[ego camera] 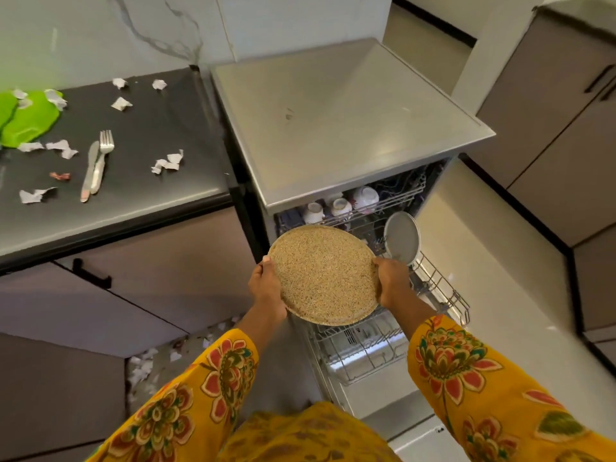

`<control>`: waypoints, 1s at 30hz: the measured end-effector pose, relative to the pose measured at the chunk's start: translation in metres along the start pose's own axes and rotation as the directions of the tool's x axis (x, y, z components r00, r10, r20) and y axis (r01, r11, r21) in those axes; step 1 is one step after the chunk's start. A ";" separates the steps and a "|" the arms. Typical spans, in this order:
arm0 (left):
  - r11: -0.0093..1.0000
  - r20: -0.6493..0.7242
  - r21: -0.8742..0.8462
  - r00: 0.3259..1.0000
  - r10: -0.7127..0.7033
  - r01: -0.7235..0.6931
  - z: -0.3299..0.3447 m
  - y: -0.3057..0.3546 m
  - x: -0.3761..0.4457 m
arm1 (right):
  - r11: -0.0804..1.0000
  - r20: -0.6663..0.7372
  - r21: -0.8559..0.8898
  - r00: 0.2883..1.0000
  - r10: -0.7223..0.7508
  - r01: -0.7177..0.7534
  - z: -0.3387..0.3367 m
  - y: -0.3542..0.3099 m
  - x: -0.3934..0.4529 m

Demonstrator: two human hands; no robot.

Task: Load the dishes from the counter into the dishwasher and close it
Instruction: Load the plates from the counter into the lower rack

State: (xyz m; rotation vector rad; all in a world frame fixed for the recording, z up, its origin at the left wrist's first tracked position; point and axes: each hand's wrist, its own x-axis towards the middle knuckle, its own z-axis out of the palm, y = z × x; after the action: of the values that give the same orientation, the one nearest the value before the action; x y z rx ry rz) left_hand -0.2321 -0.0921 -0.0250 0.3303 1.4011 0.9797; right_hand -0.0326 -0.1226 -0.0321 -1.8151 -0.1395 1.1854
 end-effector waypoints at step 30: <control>0.909 0.197 0.369 0.939 -0.282 0.196 0.207 -0.075 0.147 | 0.656 0.369 -0.682 0.926 -0.074 0.324 -0.059 0.014 0.154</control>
State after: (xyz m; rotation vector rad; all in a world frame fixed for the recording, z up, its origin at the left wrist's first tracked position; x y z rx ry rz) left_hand -0.0328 0.0423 -0.1356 0.5076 1.3432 0.4678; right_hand 0.0889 -0.0856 -0.1385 -2.1834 -1.1355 1.3497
